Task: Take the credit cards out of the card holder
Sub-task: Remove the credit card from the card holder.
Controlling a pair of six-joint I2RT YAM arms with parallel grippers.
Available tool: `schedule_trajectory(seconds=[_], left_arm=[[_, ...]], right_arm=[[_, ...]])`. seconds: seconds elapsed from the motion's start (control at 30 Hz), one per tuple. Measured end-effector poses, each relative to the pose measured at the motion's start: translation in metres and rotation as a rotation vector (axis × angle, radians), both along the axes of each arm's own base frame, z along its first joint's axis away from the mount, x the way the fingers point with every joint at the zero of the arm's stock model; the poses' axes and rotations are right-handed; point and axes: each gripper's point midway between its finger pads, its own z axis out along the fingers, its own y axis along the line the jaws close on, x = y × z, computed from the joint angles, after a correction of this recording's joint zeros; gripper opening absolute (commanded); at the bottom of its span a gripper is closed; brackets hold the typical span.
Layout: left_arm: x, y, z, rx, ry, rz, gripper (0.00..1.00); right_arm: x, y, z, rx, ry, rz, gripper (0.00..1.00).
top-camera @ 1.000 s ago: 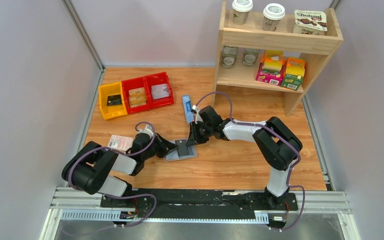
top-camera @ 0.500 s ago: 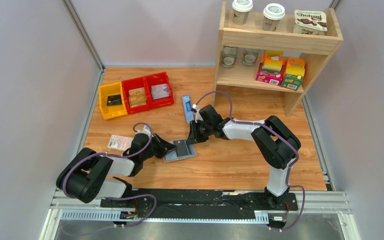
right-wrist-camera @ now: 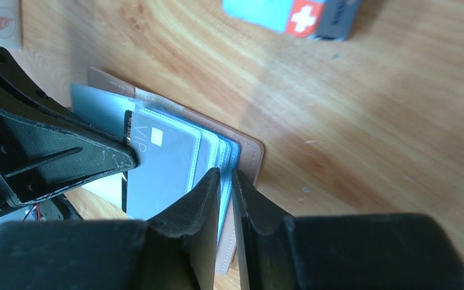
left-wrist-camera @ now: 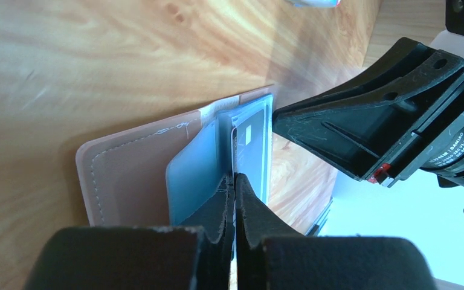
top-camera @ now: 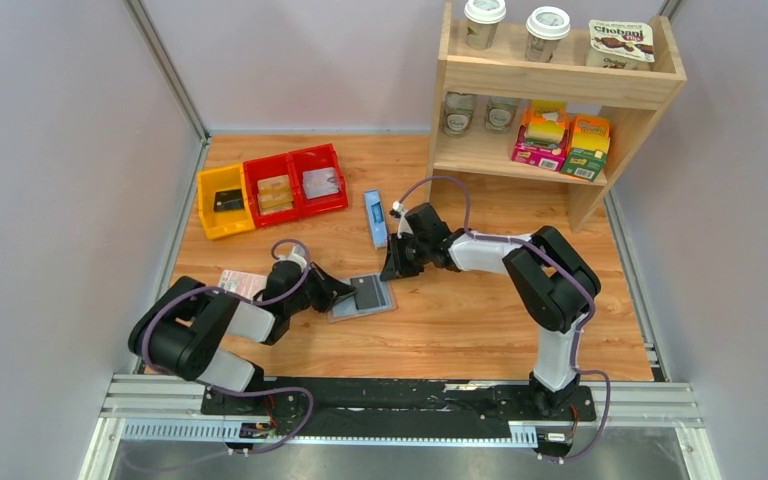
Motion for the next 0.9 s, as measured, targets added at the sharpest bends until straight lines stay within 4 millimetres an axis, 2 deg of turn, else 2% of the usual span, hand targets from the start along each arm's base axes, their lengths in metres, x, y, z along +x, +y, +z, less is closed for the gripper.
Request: schedule_trajectory(seconds=[0.23, 0.47, 0.7, 0.8, 0.9], left_arm=[[0.025, -0.016, -0.002, -0.059, -0.036, -0.006, 0.00], [0.034, -0.019, -0.001, -0.100, -0.072, 0.013, 0.00], [0.034, -0.018, 0.000, -0.104, -0.082, 0.018, 0.00], [0.034, -0.018, 0.000, -0.103, -0.081, 0.019, 0.00], [0.034, -0.017, -0.002, -0.099, -0.077, 0.022, 0.01]], right_arm=[[0.013, -0.015, 0.012, -0.021, -0.022, -0.046, 0.29], [0.013, -0.003, 0.039, 0.096, -0.047, -0.047, 0.28], [0.005, 0.007, 0.027, 0.167, 0.022, -0.043, 0.27], [0.003, 0.009, 0.017, 0.181, 0.057, -0.046, 0.25], [0.004, 0.009, 0.015, 0.200, 0.072, -0.050, 0.22]])
